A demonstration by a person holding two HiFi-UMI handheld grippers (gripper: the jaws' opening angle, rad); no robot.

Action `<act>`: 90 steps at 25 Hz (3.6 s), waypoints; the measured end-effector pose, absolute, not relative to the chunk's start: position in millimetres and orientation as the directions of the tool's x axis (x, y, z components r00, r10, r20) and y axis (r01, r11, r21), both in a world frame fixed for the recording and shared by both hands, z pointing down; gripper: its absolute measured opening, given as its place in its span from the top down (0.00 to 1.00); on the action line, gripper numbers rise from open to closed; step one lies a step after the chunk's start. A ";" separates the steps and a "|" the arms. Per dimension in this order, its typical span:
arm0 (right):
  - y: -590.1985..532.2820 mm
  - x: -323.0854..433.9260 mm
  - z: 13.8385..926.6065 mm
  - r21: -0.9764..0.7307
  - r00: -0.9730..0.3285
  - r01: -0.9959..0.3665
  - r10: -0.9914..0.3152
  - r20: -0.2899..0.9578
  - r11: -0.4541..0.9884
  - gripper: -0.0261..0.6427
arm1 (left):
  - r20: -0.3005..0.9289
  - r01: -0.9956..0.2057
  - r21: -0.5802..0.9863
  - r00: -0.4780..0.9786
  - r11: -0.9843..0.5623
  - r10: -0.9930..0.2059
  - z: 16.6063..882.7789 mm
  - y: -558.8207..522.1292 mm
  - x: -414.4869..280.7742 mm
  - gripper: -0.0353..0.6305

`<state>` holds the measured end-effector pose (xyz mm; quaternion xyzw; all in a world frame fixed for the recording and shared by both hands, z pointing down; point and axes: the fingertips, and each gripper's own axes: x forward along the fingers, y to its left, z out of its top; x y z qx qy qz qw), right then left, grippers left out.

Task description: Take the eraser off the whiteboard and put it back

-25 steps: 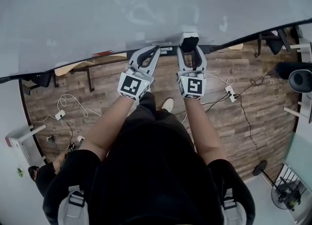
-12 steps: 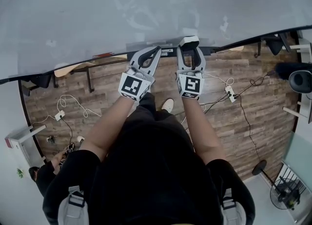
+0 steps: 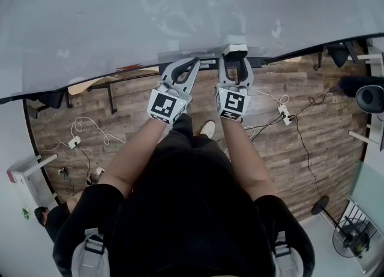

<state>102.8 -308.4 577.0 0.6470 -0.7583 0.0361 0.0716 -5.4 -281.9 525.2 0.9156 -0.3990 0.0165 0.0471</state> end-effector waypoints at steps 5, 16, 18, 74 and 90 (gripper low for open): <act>-310.0 101.6 576.0 0.033 -0.110 -0.993 -0.979 0.170 0.118 0.62 | 0.070 -0.728 0.077 0.685 -0.681 -0.725 524.6 -281.9 -7.6 0.96; -306.5 102.1 576.1 0.004 -0.131 -0.991 -0.976 0.174 0.134 0.58 | 0.079 -0.733 0.085 0.680 -0.675 -0.729 524.1 -282.0 -13.1 0.96; -304.4 102.4 576.8 0.000 -0.137 -0.990 -0.975 0.177 0.140 0.57 | 0.083 -0.733 0.084 0.681 -0.675 -0.728 524.8 -280.1 -13.2 0.96; -64.7 104.8 365.1 -0.008 -0.778 -0.623 -0.620 -0.101 0.782 0.95 | -0.011 -0.720 -0.029 0.694 -0.694 -0.720 371.8 -65.2 37.6 0.96; -71.1 113.1 368.5 -0.012 -0.764 -0.642 -0.640 -0.082 0.767 0.96 | -0.005 -0.732 -0.035 0.681 -0.680 -0.732 376.0 -69.2 36.5 0.96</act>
